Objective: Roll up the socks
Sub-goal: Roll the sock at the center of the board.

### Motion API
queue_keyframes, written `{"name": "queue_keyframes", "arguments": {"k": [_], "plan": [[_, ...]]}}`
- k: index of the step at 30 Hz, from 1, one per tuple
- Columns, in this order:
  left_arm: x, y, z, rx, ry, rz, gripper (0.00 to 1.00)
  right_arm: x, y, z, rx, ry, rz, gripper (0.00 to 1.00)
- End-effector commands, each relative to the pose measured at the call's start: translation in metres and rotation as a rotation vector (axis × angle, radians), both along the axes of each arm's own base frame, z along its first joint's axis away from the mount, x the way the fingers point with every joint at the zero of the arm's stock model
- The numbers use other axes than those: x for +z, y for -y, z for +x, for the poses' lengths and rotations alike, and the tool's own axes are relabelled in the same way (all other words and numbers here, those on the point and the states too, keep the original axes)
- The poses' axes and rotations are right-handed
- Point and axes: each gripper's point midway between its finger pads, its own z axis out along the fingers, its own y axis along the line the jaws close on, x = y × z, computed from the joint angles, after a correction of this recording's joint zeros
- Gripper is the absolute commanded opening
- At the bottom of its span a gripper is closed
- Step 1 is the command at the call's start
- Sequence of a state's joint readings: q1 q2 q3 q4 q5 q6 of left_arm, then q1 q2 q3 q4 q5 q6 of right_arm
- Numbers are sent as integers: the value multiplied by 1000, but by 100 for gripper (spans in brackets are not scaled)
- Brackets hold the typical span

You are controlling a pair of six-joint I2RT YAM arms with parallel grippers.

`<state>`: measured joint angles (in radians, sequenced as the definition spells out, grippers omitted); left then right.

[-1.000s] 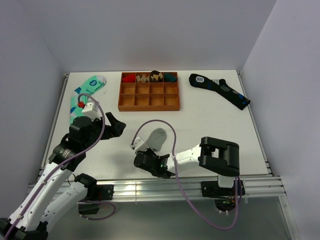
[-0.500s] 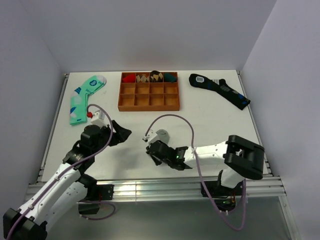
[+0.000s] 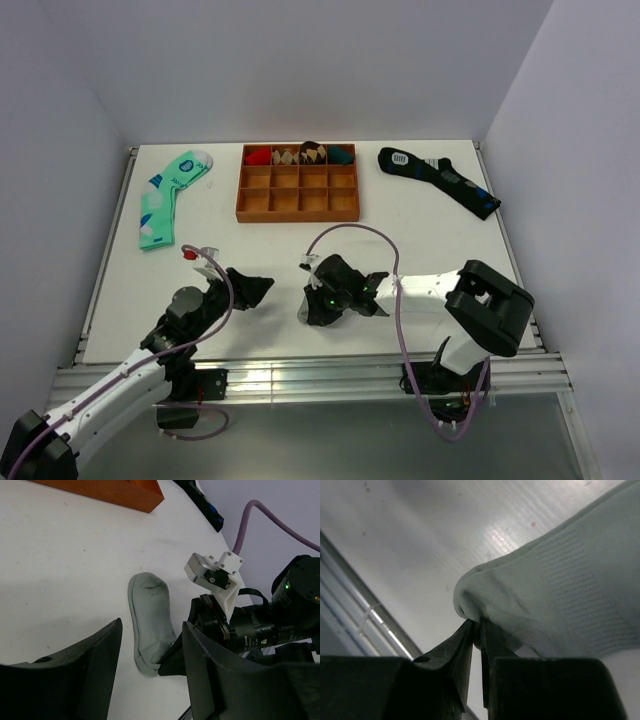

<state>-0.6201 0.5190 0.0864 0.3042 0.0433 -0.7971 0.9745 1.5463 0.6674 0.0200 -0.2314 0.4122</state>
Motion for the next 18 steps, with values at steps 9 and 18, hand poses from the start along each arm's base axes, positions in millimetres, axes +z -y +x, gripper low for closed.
{"name": "queue_keyframes", "arguments": {"k": [9,18], "plan": [[24,21,-6,-12,169,-14,54,20,-1,-17,68,-309,94,18],[-1,59,-30,-86,159,73,39,16,6,-8,57,-464,104,17]]}}
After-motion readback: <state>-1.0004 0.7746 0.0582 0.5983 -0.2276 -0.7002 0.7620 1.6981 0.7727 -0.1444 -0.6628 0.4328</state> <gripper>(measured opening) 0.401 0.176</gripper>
